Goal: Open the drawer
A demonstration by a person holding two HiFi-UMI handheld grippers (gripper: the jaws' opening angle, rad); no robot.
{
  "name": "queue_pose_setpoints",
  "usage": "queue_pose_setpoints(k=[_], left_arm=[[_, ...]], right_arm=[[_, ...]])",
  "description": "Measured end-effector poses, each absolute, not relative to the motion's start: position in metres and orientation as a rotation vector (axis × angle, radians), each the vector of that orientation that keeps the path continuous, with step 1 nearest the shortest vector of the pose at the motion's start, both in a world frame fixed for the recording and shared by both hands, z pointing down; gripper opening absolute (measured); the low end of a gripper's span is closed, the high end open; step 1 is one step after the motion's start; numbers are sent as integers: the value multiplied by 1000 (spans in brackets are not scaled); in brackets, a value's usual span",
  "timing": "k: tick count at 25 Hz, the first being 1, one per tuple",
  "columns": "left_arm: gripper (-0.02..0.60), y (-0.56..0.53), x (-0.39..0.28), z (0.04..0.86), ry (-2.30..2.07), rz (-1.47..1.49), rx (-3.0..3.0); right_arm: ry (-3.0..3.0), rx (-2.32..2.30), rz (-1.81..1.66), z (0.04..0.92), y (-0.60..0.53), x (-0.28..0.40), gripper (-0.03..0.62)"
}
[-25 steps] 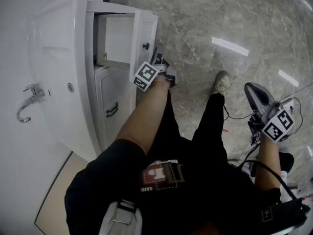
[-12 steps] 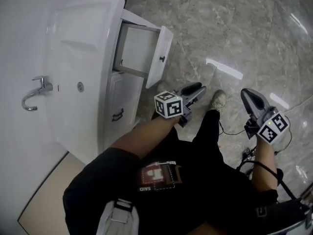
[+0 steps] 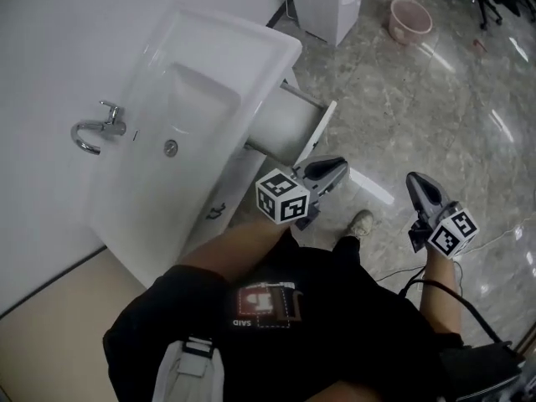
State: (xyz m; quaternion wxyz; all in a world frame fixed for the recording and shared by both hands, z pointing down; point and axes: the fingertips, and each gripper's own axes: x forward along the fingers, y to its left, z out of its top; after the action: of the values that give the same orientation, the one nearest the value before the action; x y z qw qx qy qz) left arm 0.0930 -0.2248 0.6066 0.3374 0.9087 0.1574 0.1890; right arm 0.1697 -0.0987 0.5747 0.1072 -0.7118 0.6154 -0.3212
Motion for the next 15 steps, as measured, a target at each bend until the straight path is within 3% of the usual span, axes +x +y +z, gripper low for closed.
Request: queue_pose_setpoints(k=[3, 15], left_arm=[[0, -267, 91, 570, 339, 440, 2464], [0, -420, 18, 466, -38, 176, 2612]], right_arm=[[1870, -2106, -914, 548, -131, 177, -5], [2284, -2007, -767, 454, -292, 160, -5]])
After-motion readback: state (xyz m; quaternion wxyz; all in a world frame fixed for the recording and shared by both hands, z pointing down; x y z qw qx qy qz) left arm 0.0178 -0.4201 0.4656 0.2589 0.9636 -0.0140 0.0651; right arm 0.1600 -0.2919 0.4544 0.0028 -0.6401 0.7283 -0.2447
